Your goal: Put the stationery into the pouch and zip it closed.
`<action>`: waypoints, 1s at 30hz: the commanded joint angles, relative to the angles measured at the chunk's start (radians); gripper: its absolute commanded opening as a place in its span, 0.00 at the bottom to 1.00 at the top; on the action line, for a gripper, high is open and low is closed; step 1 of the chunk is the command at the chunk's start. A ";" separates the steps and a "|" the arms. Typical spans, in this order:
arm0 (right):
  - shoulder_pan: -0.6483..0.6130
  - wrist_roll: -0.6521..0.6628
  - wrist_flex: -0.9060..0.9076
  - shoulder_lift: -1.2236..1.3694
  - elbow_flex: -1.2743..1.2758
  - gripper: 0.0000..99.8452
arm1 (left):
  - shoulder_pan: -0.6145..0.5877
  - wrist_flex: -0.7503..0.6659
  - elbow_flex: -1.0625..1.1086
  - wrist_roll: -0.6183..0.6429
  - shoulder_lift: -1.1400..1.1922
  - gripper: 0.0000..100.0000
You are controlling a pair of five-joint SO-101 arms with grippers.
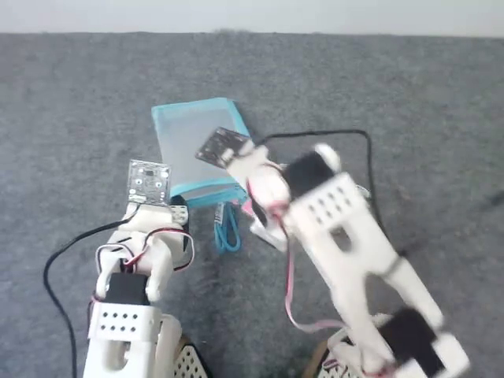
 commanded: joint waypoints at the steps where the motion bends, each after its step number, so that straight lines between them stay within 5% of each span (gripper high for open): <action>1: -0.016 -0.043 0.019 0.102 -0.144 0.01 | 0.049 -0.020 -0.024 0.002 -0.006 0.01; 17: -0.012 -0.176 0.042 0.326 -0.408 0.01 | 0.186 -0.011 -0.024 -0.005 -0.006 0.01; 30: 0.005 -0.150 0.056 0.407 -0.377 0.01 | 0.140 -0.014 -0.035 -0.006 -0.006 0.01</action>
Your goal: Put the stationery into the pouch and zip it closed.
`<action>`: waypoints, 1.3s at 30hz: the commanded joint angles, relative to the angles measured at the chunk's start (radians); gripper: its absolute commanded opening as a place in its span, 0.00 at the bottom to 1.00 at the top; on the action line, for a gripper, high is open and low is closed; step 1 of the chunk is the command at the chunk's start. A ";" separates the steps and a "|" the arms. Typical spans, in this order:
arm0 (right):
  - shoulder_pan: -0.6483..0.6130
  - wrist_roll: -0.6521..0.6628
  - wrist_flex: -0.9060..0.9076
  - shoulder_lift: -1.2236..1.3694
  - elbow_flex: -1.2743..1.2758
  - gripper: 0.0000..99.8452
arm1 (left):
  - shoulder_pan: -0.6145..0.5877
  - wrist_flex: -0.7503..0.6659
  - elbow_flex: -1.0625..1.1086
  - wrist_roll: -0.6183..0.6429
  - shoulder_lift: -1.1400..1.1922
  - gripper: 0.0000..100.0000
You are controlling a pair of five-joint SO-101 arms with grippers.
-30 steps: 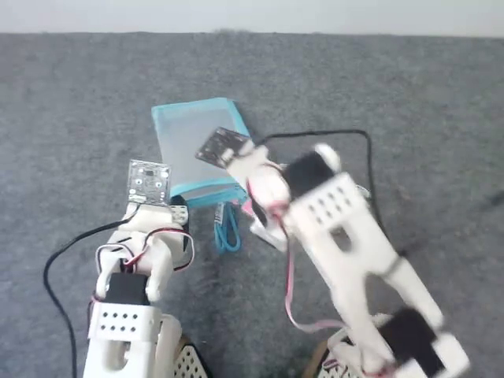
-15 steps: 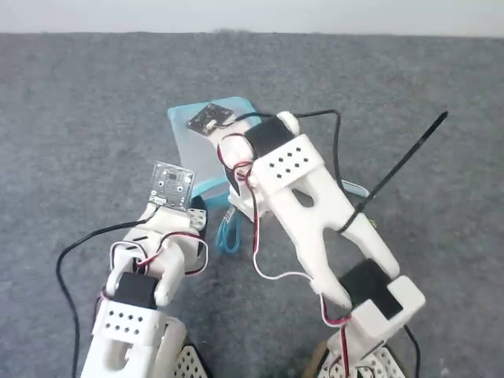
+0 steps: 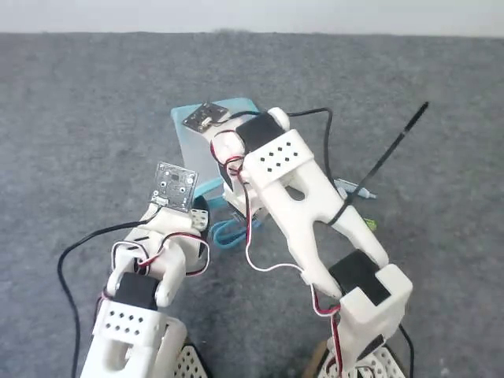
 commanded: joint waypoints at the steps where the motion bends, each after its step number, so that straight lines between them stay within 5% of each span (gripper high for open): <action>1: 0.021 0.008 0.041 -0.010 -0.025 0.01 | 0.005 -0.012 -0.033 -0.025 -0.006 0.01; 10: 0.081 -0.032 0.036 -0.002 -0.201 0.01 | 0.176 0.031 -0.018 -0.087 -0.006 0.01; 21: 0.085 -0.032 0.036 -0.002 -0.265 0.15 | 0.130 0.028 -0.022 -0.068 -0.006 0.01; 26: 0.085 0.000 0.036 -0.001 -0.196 0.14 | 0.015 0.023 -0.042 -0.041 -0.006 0.01; 39: 0.087 -0.037 -0.025 -0.005 -0.190 0.14 | 0.014 0.023 -0.042 -0.037 -0.006 0.01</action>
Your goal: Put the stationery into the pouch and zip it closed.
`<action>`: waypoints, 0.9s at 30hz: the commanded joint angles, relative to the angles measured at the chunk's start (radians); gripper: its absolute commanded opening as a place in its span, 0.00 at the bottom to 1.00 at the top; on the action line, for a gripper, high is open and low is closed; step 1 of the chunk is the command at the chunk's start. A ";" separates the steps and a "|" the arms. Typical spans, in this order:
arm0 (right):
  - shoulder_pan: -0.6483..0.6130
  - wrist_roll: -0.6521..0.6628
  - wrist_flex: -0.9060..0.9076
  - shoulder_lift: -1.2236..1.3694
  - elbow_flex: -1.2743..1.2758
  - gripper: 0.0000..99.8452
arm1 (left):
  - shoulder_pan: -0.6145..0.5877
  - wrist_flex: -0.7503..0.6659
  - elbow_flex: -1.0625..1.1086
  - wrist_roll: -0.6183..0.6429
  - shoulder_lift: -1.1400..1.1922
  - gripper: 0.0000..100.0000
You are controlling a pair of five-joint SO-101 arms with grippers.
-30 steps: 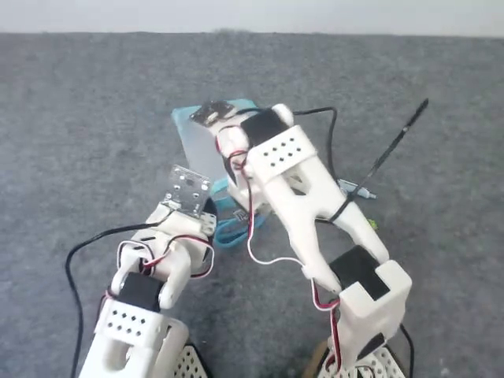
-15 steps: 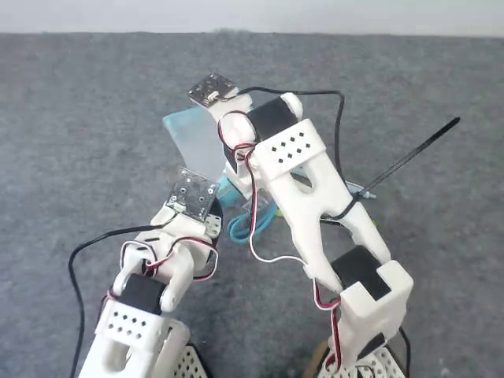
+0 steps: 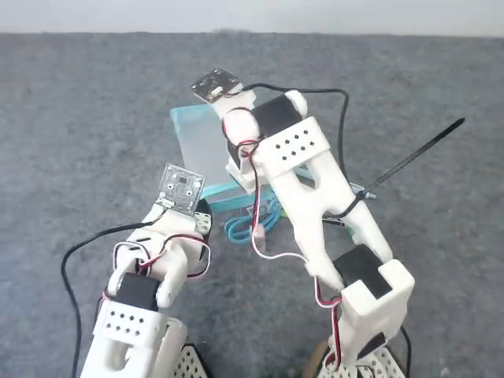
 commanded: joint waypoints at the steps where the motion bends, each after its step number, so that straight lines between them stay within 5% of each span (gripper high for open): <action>1: 0.013 -0.012 -0.010 -0.021 -0.012 0.14 | -0.003 0.003 -0.042 0.014 -0.006 0.01; 8: 0.067 -0.003 0.050 -0.117 0.057 0.14 | -0.017 0.003 -0.044 0.015 -0.006 0.01; 17: -0.074 0.021 -0.154 -0.387 0.701 0.08 | -0.183 -0.038 -0.044 0.009 -0.005 0.01; 27: -0.191 -0.057 -0.372 -0.390 0.934 0.34 | -0.189 -0.032 -0.041 0.009 -0.005 0.01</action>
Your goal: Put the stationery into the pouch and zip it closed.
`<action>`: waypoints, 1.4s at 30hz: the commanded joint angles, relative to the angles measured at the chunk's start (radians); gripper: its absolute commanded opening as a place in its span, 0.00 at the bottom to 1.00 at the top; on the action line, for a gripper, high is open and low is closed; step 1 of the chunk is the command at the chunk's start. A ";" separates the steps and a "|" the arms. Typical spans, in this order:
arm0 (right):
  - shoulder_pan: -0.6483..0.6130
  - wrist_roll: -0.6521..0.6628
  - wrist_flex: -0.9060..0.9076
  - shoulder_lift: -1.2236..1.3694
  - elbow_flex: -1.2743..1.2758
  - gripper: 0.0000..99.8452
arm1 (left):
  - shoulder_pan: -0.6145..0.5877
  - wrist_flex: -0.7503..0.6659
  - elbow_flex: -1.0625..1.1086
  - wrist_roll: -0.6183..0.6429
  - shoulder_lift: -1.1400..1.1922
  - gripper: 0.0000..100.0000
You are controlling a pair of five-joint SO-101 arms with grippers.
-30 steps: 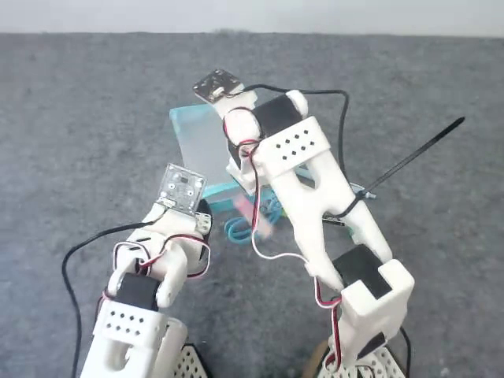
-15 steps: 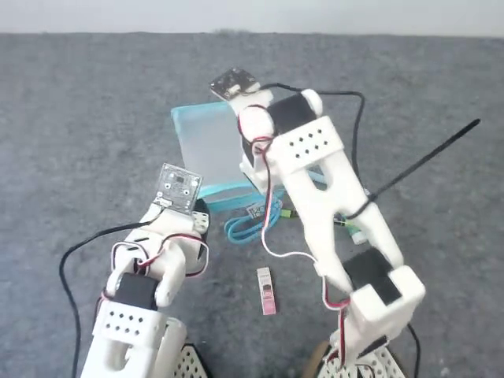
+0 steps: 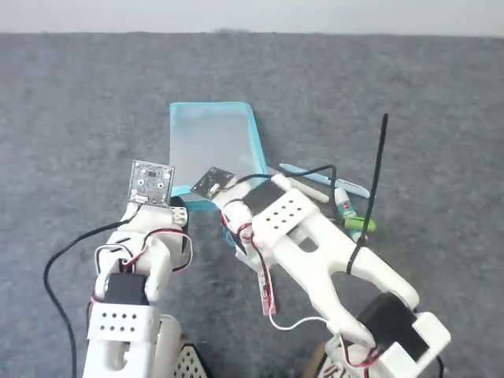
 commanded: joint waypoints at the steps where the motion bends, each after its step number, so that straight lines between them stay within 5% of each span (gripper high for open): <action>1: -0.016 -0.034 -0.036 -0.019 0.002 0.35 | -0.008 -0.026 -0.041 0.006 -0.005 0.01; 7: -0.065 -0.163 -0.113 0.131 0.040 0.32 | -0.008 -0.026 -0.041 0.006 -0.005 0.01; 16: -0.054 -0.169 -0.108 0.173 0.031 0.26 | -0.008 -0.025 -0.038 0.006 -0.005 0.01; 24: 0.275 -0.166 -0.119 0.160 0.034 0.14 | 0.002 -0.005 -0.041 0.012 -0.005 0.01; 33: 0.444 0.028 -0.147 -0.031 0.021 0.13 | 0.002 -0.011 -0.062 0.014 -0.005 0.01; 42: 0.229 0.431 -0.568 -0.644 0.393 0.14 | -0.006 -0.011 -0.065 0.014 -0.005 0.01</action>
